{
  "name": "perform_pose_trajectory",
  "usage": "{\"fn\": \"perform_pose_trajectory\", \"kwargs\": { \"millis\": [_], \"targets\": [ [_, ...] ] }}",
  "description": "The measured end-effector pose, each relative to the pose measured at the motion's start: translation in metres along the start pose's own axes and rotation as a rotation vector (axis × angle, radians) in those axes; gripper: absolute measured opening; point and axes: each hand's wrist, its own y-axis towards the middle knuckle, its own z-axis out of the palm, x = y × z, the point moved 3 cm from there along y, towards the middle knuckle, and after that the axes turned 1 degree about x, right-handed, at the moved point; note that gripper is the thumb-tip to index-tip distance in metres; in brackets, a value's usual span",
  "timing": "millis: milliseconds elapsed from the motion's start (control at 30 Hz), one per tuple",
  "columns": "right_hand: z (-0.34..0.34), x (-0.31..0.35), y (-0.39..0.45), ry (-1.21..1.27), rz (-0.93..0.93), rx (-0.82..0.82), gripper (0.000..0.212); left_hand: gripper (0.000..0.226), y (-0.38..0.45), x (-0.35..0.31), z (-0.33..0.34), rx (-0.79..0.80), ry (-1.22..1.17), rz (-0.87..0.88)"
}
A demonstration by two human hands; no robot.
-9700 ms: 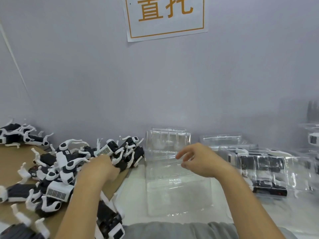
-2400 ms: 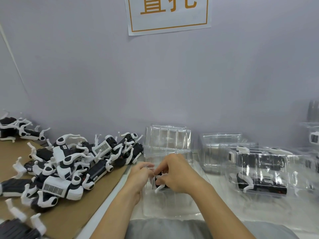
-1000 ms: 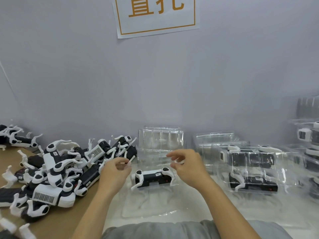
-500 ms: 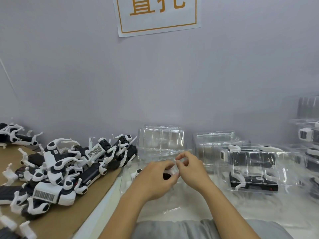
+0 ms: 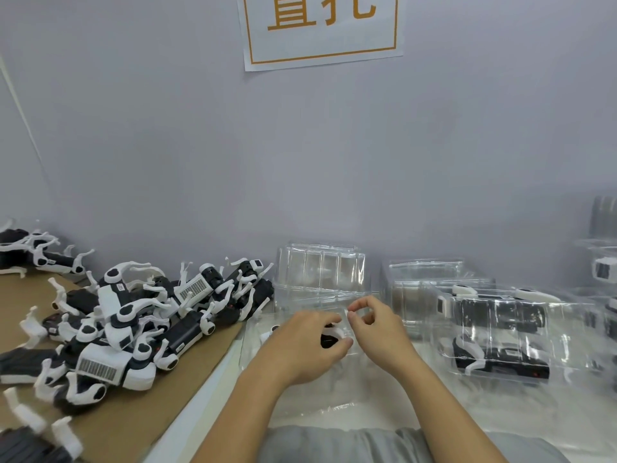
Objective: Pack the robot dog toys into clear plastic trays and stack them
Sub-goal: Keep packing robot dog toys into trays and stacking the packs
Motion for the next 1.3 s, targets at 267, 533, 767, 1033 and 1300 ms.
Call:
{"fn": "perform_pose_trajectory", "kwargs": {
  "millis": [267,533,767,1033,1300],
  "targets": [
    [-0.001,0.002,-0.001,0.000,0.017,-0.003,0.004,0.077,-0.008,0.027,-0.020,0.056,0.178,-0.146],
    [-0.001,0.004,-0.003,0.007,0.028,0.007,0.004,0.113,-0.013,0.034,-0.018,0.210,0.172,-0.149],
    [-0.001,0.006,-0.005,0.005,0.039,0.010,0.003,0.106,-0.013,0.034,-0.015,0.212,0.204,-0.161],
    [-0.004,0.011,-0.007,0.018,0.025,-0.008,0.011,0.086,-0.013,0.029,-0.017,0.168,0.249,-0.148],
    [-0.022,0.028,-0.002,0.417,0.029,-0.262,0.029,0.078,-0.015,0.015,-0.046,0.093,0.070,-0.090]
  ]
}}
